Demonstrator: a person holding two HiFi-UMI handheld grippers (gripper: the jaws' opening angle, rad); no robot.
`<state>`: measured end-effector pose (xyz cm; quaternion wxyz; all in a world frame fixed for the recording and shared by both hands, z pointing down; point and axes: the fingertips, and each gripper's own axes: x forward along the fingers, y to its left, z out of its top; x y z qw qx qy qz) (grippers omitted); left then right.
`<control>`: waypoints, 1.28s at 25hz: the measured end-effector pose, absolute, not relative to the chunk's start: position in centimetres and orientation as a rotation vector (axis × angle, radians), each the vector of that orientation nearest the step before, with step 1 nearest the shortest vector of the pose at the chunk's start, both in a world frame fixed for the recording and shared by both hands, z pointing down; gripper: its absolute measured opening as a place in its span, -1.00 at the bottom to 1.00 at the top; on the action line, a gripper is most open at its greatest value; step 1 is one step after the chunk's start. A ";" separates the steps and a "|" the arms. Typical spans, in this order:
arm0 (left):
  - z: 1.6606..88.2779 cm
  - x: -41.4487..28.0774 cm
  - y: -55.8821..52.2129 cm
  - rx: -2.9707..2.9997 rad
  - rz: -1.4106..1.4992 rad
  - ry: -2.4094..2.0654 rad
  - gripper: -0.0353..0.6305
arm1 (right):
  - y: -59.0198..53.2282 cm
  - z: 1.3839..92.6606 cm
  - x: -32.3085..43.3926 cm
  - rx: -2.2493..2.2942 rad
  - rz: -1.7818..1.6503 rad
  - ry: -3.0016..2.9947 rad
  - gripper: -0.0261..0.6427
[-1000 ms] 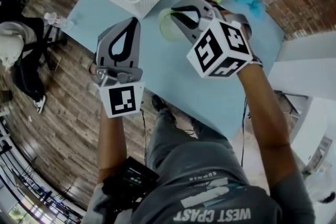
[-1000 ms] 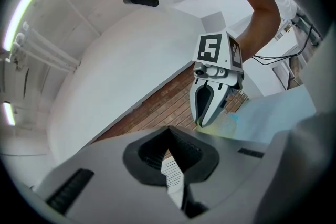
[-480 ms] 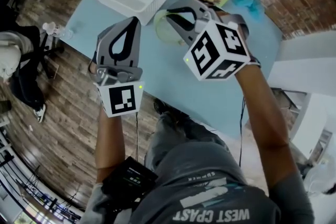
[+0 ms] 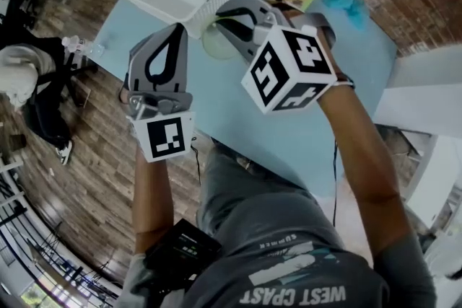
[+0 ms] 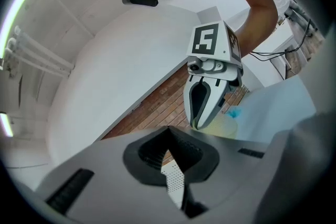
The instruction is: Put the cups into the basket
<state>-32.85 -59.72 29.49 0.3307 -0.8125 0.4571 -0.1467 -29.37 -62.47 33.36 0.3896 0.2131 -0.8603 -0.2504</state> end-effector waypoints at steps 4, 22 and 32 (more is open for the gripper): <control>30.1 -34.1 -62.0 -2.108 -0.387 1.203 -0.89 | -64.0 34.1 -30.0 0.538 -0.636 -2.170 -0.83; 33.3 -42.4 -76.0 -2.207 -0.324 1.197 -0.89 | -76.5 36.6 -38.9 0.520 -0.581 -2.125 -0.83; 35.3 -45.8 -81.8 -2.255 -0.311 1.211 -0.89 | -82.4 40.0 -42.0 0.486 -0.516 -2.090 -0.83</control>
